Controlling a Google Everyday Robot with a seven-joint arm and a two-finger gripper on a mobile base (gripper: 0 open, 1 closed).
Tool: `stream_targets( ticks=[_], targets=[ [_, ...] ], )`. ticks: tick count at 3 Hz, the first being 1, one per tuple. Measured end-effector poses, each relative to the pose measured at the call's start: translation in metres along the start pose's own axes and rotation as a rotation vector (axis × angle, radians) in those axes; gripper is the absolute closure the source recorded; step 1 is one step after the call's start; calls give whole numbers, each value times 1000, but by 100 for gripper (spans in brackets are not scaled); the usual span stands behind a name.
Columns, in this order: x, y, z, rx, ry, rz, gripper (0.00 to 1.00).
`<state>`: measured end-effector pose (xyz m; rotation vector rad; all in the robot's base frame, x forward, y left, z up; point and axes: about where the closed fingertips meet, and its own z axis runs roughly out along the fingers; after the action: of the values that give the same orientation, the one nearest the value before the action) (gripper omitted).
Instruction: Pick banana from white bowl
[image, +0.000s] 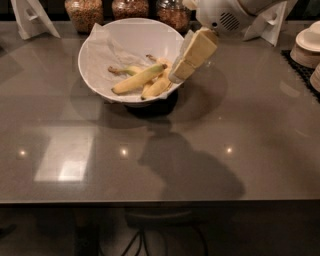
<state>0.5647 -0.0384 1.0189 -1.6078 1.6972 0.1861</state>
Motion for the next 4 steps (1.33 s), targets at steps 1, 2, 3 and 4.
stream_targets(
  ticks=[1,2,3,4],
  targets=[
    [-35,-7,25,-23,-45,-38,0],
    [-35,-7,25,-23,-45,-39,0],
    [-37,-12,47,-45,13,-108,0],
    [-41,-19,80,-83,65,-176,0]
  ],
)
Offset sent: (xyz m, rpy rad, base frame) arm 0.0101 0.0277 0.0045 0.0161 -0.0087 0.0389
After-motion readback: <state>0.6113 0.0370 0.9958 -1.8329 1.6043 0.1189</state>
